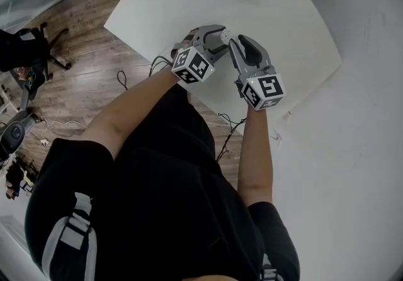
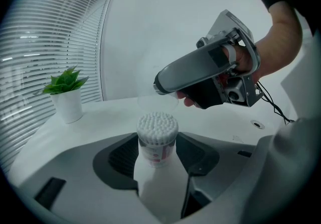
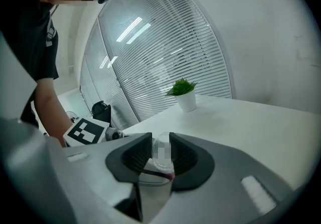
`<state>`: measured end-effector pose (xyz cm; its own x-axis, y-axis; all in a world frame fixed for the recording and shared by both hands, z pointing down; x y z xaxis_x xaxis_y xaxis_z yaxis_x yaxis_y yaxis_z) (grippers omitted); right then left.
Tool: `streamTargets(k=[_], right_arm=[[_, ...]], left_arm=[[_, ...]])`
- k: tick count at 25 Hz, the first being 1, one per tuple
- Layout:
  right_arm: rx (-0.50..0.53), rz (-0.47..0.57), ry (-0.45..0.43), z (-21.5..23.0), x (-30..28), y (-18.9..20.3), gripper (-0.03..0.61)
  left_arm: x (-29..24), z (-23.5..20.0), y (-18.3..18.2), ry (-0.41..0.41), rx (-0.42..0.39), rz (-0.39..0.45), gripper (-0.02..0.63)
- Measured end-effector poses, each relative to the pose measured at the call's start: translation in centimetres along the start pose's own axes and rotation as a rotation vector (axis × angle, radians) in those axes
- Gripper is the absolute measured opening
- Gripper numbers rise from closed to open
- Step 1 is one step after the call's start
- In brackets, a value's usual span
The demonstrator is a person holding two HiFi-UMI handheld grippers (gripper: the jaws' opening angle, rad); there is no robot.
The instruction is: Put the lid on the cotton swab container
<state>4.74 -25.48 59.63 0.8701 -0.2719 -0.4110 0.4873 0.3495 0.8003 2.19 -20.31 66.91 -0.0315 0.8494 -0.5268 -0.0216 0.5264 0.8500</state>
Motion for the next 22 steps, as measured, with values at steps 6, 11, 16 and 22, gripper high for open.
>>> streamTargets(k=[6,11,16,22], right_arm=[[-0.009,-0.048,-0.04,-0.7,-1.0,1.0,0.118],[0.012,-0.095,-0.013,-0.4,-1.7,1.9,0.117],[0.038,-0.112,0.009,-0.5,-2.1,2.0,0.107],[0.096,-0.151,0.035,-0.5,-2.5,2.3,0.092]], left_arm=[[0.1,-0.1,0.1,0.001,-0.005,-0.001,0.236],[0.0,0.0,0.0,0.003,-0.007,-0.002,0.236],[0.1,0.1,0.1,-0.003,-0.002,-0.004,0.236],[0.1,0.0,0.1,0.0,0.001,-0.005,0.238]])
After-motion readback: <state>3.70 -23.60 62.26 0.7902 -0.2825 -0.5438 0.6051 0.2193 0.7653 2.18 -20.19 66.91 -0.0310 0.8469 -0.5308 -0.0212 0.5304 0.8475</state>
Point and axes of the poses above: the fingertips, and each gripper's own axes: x backward along the fingers, z to its right, y out of its underside, the point moved 4 cm from there along x, backward along the fingers, and after that the axes turned 3 degrees about -x, right-handed, at the moved point
